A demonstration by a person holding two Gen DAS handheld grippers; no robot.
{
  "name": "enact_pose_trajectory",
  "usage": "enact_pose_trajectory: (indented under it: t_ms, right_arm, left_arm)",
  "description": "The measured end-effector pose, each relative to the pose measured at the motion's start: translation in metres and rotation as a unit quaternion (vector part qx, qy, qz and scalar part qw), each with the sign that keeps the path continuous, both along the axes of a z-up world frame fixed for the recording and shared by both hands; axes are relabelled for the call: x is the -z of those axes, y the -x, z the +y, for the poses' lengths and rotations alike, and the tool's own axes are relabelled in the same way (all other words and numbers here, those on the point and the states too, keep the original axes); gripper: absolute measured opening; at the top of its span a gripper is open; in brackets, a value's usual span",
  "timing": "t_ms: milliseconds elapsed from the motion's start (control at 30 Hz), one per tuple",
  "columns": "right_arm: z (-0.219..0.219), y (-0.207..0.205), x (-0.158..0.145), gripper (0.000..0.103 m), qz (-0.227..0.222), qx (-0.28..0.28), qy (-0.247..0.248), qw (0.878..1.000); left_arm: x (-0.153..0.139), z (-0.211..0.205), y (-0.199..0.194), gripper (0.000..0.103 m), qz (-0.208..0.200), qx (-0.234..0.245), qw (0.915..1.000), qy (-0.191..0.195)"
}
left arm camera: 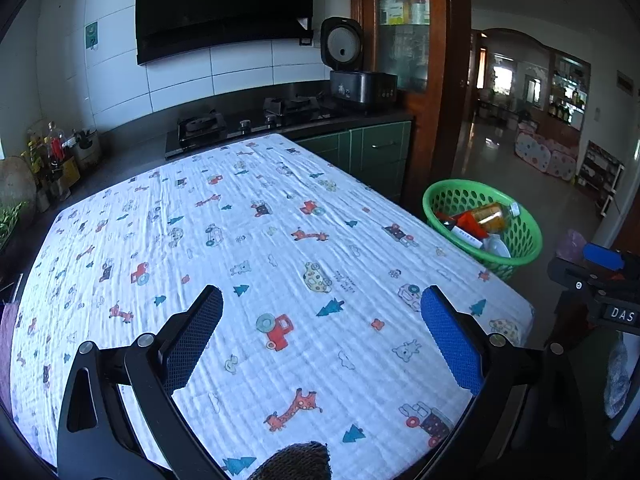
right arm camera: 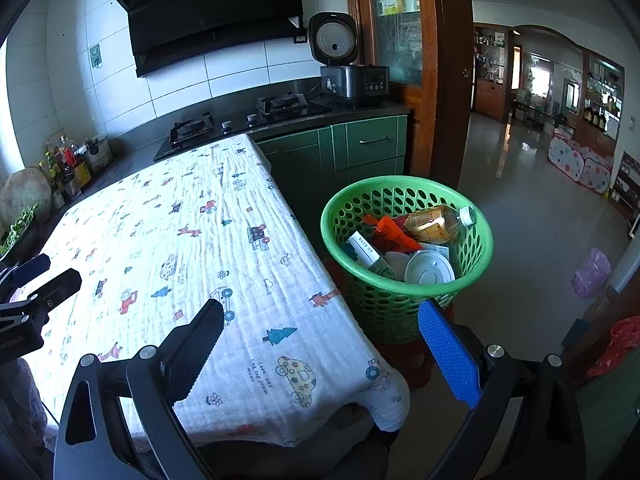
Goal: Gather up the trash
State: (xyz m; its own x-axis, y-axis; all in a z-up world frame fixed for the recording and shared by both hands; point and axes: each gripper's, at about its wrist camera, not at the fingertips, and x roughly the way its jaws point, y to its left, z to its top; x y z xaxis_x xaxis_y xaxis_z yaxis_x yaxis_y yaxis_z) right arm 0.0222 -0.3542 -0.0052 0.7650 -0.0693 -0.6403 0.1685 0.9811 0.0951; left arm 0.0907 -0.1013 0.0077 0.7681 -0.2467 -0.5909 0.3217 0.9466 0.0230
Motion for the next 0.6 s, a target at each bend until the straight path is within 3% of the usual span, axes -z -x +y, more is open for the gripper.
enact_pose_trajectory:
  t_ms: [600]
  right_arm:
    - [-0.0024,0.0015,0.0006,0.095,-0.003,0.011,0.005,1.0]
  left_arm:
    - [-0.0014,-0.0042,0.0066,0.098,-0.012,-0.002,0.9999,-0.007]
